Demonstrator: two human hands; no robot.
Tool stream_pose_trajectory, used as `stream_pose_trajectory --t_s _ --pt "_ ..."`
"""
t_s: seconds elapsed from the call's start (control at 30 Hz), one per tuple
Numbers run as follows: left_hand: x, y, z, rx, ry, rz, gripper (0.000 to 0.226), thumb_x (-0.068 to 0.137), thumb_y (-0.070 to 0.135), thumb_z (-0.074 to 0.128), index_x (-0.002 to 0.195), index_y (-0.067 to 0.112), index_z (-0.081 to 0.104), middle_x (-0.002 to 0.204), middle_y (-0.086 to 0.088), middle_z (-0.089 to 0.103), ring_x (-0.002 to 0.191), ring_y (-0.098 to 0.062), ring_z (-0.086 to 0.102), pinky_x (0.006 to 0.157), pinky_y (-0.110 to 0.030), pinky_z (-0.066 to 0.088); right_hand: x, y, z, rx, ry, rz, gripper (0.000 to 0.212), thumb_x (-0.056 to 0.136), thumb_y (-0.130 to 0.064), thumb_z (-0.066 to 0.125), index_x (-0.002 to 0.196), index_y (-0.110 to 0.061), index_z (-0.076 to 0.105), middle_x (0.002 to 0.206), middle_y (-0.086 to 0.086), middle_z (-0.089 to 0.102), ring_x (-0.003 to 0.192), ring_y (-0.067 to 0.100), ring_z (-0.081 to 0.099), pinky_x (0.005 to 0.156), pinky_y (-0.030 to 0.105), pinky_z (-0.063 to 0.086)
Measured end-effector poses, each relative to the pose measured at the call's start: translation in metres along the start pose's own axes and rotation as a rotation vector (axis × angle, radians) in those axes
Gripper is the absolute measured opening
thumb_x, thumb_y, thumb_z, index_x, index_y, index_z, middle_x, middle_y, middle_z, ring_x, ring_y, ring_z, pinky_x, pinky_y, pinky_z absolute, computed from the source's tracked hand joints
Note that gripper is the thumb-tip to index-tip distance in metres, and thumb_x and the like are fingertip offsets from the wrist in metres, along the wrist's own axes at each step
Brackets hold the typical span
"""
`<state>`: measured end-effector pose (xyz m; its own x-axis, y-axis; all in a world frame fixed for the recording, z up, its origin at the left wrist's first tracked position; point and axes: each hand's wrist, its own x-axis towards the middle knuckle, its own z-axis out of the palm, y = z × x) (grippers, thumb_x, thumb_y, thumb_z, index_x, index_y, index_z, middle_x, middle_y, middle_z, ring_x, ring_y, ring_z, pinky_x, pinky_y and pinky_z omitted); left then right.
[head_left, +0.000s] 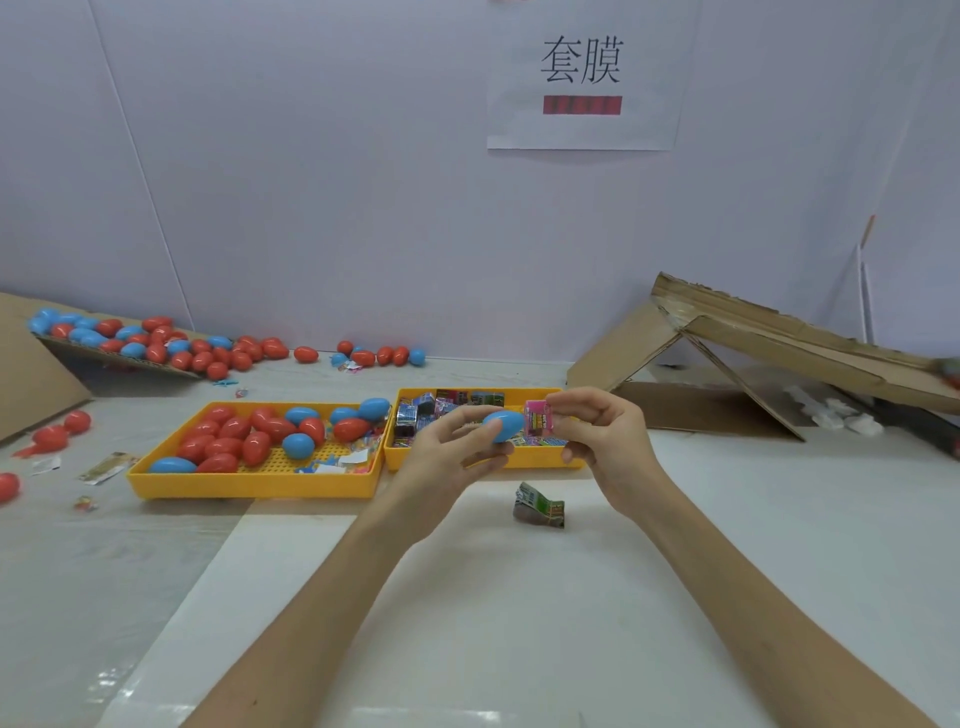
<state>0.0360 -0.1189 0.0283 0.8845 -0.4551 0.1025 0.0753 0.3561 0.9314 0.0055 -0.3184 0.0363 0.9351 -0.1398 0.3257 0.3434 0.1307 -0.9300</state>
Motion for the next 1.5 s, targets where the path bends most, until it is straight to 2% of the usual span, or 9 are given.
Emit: stream_pose_trajectory --t_s 0.43,0.63,0.8,0.97,1.1,1.23,1.37,1.5 --pt "0.000 -0.003 0.001 0.073 0.020 -0.035 0.040 0.083 0.037 0.071 0.110 0.008 0.068 0.092 -0.016 0.076 0.087 -0.025 0.075 0.074 -0.026 0.059 -0.003 -0.001 0.004 -0.177 -0.039 -0.047 0.038 0.086 0.011 0.068 0.084 -0.024 0.080 0.088 0.005 0.078 0.076 0.015 0.073 0.058 0.022 0.056" --pt "0.000 -0.004 0.003 0.195 0.005 -0.048 0.031 0.102 0.036 0.053 0.115 0.010 0.063 0.087 -0.017 0.075 0.073 -0.022 0.073 0.069 -0.027 0.060 -0.005 -0.001 0.006 -0.207 -0.053 -0.059 0.038 0.090 0.007 0.065 0.083 -0.027 0.081 0.090 0.004 0.078 0.079 0.015 0.073 0.062 0.024 0.057" --pt "0.001 -0.006 0.003 0.231 0.029 -0.051 0.028 0.107 0.033 0.045 0.119 0.014 0.062 0.083 -0.016 0.075 0.071 -0.022 0.072 0.068 -0.028 0.060 -0.004 0.002 0.008 -0.230 -0.072 -0.037 0.039 0.095 0.003 0.060 0.087 -0.028 0.081 0.093 0.004 0.078 0.085 0.019 0.074 0.068 0.025 0.058" --pt "0.000 -0.006 0.002 0.169 0.061 -0.077 0.030 0.104 0.035 0.051 0.119 0.011 0.063 0.090 -0.015 0.076 0.081 -0.022 0.075 0.072 -0.027 0.060 -0.005 0.005 0.008 -0.251 -0.064 -0.033 0.024 0.094 0.001 0.064 0.096 -0.017 0.079 0.094 0.006 0.078 0.085 0.019 0.074 0.070 0.024 0.058" --pt "0.000 -0.008 0.001 0.190 0.034 -0.065 0.028 0.097 0.028 0.065 0.120 0.011 0.066 0.097 -0.016 0.077 0.091 -0.025 0.076 0.075 -0.026 0.060 -0.004 0.005 0.008 -0.225 -0.045 0.006 0.033 0.095 0.005 0.058 0.093 -0.018 0.081 0.100 0.012 0.076 0.087 0.020 0.073 0.070 0.025 0.058" --pt "0.001 -0.008 0.001 0.263 0.044 -0.021 0.018 0.096 0.025 0.067 0.113 0.020 0.067 0.094 -0.012 0.078 0.088 -0.024 0.076 0.073 -0.027 0.061 -0.004 0.005 0.007 -0.226 -0.072 0.009 0.035 0.091 0.014 0.058 0.098 -0.014 0.079 0.106 0.012 0.075 0.094 0.021 0.073 0.073 0.025 0.058" --pt "0.001 -0.009 0.001 0.353 0.044 0.031 0.016 0.096 0.024 0.068 0.112 0.023 0.067 0.089 -0.008 0.078 0.082 -0.021 0.076 0.071 -0.026 0.060 -0.005 0.004 0.008 -0.221 -0.076 -0.005 0.040 0.088 0.013 0.064 0.091 -0.023 0.081 0.100 0.008 0.077 0.091 0.020 0.074 0.071 0.025 0.058" --pt "0.002 -0.011 0.001 0.388 0.019 0.037 0.015 0.097 0.024 0.067 0.112 0.024 0.066 0.090 -0.006 0.078 0.083 -0.021 0.076 0.073 -0.025 0.060 -0.005 0.003 0.006 -0.249 -0.069 -0.028 0.044 0.086 0.011 0.067 0.085 -0.030 0.081 0.095 0.004 0.078 0.090 0.021 0.074 0.069 0.026 0.059"
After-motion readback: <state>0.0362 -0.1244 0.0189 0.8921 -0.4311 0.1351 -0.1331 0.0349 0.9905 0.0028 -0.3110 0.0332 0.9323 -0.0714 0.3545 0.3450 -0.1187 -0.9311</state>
